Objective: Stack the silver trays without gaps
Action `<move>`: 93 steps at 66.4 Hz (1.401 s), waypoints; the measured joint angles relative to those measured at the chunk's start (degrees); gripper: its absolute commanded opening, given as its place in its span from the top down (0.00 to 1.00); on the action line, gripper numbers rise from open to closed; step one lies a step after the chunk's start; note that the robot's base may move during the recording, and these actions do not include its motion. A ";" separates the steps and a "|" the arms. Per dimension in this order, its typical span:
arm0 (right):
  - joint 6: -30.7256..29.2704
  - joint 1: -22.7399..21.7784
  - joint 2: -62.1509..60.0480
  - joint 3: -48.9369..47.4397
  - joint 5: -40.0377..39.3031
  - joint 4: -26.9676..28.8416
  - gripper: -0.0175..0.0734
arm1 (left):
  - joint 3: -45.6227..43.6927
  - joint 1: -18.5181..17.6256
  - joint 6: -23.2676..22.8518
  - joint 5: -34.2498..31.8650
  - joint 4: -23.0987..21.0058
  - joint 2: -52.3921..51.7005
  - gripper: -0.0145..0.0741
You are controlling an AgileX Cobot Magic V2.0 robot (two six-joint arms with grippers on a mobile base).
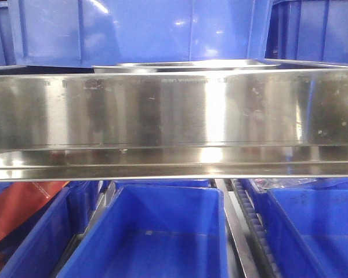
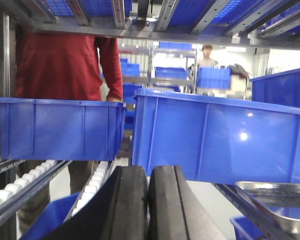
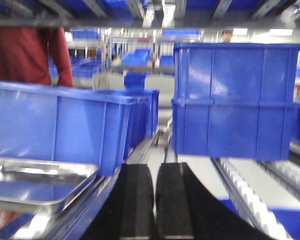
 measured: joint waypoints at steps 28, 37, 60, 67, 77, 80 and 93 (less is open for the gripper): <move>-0.44 0.00 29.65 -24.37 31.59 0.26 0.82 | -23.54 0.00 0.00 35.40 -0.22 23.73 0.83; -0.57 0.00 38.36 -28.87 35.14 1.20 0.82 | -24.80 0.00 0.00 35.24 -0.44 29.64 0.83; 0.22 0.00 53.55 -35.79 39.57 9.00 0.82 | -31.33 0.00 -0.12 31.53 -4.03 45.64 0.85; 3.79 0.00 60.80 -40.27 40.83 8.64 0.81 | -36.66 -1.63 -0.47 32.53 -4.84 53.23 0.85; 11.58 4.02 68.84 -47.80 41.21 2.55 0.81 | -43.89 -7.31 -7.75 33.73 -1.13 63.23 0.85; 14.72 6.00 71.37 -49.95 41.79 0.07 0.81 | -45.79 -9.81 -10.83 34.37 1.48 66.47 0.85; 21.67 13.02 82.26 -60.46 46.58 -3.81 0.81 | -57.72 -17.16 -18.65 41.92 6.54 79.72 0.85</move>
